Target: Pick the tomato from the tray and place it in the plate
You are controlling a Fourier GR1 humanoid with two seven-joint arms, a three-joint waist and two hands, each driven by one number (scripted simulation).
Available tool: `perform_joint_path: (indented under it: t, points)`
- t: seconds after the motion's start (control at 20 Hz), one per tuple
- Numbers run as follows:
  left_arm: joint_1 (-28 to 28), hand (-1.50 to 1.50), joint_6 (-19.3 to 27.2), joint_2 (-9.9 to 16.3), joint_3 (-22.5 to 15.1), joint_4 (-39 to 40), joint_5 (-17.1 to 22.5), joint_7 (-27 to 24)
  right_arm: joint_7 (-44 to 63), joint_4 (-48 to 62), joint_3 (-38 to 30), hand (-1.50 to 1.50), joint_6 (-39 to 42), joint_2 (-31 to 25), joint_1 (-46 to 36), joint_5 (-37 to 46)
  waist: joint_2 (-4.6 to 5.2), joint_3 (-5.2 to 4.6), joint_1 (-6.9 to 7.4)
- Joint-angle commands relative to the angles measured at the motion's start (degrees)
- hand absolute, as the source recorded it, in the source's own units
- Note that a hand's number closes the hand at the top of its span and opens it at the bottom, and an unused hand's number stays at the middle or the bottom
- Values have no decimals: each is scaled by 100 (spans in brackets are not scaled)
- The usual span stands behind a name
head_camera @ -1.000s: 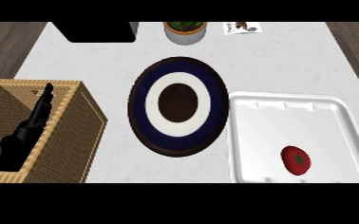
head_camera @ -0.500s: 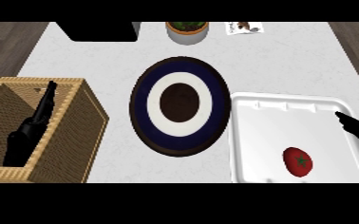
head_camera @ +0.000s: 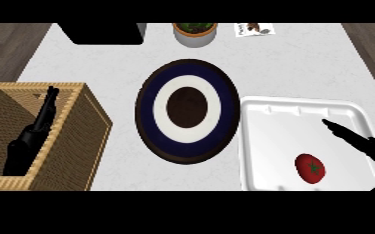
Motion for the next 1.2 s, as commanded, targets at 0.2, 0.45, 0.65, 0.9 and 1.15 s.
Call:
perform_joint_path:
  t: [0.2,0.45,0.65,0.9,1.15]
  points:
    - [301,0,57,-46,51,361,-189,352,-194,534,347,-150,237,432,-399,463,52,-64,-27]
    - [219,0,-91,-53,185,468,-98,221,-377,1133,648,-150,53,771,-539,1097,61,-63,-6]
    - [154,0,-26,-180,154,731,-253,114,-322,1164,625,-150,64,947,-685,1158,59,-67,-44]
    - [211,0,45,-316,89,534,-313,261,-651,1678,603,-150,63,1064,-913,1409,63,-62,-12]
    - [10,0,39,-293,122,299,-440,710,-1223,1980,497,150,-108,1394,-891,1435,56,-59,-52]
